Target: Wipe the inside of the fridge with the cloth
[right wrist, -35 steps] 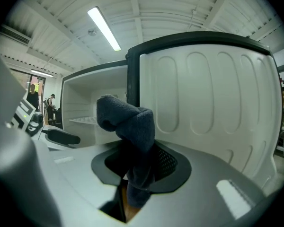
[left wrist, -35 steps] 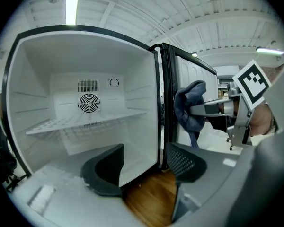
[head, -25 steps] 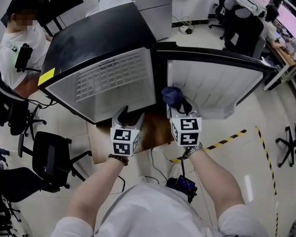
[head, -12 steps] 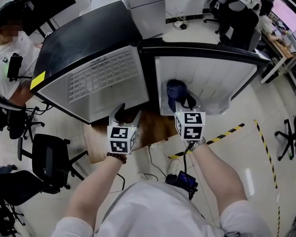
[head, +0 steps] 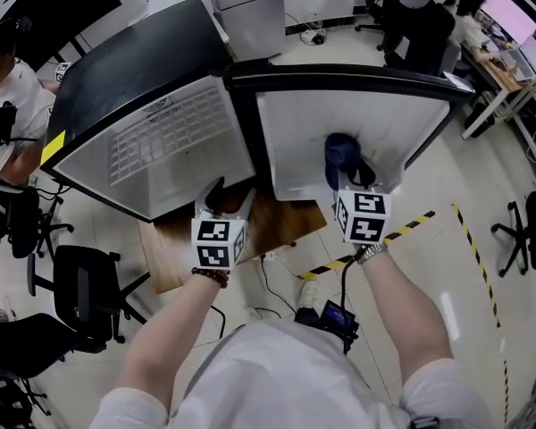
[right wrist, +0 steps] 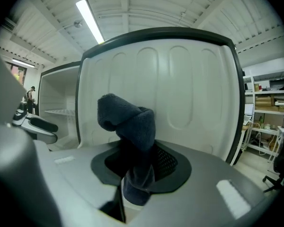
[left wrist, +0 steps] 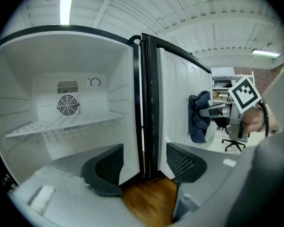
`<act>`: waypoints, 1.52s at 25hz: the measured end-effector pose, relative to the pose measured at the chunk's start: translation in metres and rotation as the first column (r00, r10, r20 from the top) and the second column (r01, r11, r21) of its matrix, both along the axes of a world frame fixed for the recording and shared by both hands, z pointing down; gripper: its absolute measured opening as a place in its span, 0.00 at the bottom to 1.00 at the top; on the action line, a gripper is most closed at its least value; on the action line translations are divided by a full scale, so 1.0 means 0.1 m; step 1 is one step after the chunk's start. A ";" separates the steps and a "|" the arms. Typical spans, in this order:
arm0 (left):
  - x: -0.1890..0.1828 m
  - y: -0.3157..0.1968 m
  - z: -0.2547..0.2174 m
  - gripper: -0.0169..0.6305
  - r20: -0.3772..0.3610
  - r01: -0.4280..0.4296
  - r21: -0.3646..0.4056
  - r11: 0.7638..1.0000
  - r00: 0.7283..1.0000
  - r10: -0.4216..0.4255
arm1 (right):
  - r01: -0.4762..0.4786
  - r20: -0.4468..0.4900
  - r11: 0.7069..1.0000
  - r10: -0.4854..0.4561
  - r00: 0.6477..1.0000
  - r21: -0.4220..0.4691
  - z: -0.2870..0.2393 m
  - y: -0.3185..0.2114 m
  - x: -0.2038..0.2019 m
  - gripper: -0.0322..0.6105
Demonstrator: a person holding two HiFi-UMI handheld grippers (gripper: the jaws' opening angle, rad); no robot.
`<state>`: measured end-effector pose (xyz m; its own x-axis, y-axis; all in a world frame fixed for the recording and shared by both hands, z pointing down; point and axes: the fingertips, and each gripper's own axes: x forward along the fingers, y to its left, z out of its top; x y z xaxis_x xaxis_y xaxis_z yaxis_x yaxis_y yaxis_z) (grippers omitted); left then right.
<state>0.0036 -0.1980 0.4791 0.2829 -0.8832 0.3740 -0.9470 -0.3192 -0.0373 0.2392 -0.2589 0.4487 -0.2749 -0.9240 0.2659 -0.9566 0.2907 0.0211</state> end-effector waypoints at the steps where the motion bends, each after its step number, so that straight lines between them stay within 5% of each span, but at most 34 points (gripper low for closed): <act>1: 0.04 -0.01 0.00 0.47 -0.002 -0.006 0.001 1.000 1.000 0.006 | -0.016 -0.003 1.000 0.016 1.000 -0.001 -0.01 0.00 0.09 0.21; 24: 0.60 -0.10 0.05 0.47 -0.007 -0.040 -0.009 0.999 0.999 0.040 | -0.246 -0.046 0.969 0.246 0.968 0.013 -0.03 0.10 1.76 0.21; 34: 0.69 -0.07 0.04 0.47 -0.018 -0.038 -0.004 0.999 0.999 0.038 | -0.285 -0.044 0.959 0.285 0.958 0.012 -0.07 0.16 2.04 0.21; 38: 0.59 -0.06 0.03 0.47 -0.017 -0.028 -0.003 1.000 0.999 0.028 | -0.248 -0.038 0.968 0.250 0.968 0.035 -0.14 0.25 1.82 0.21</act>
<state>0.0629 -0.2041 0.4826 0.3141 -0.8734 0.3722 -0.9380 -0.3460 -0.0204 0.4215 -0.2335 0.4348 -0.0245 -0.9694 0.2441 -0.9968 0.0421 0.0674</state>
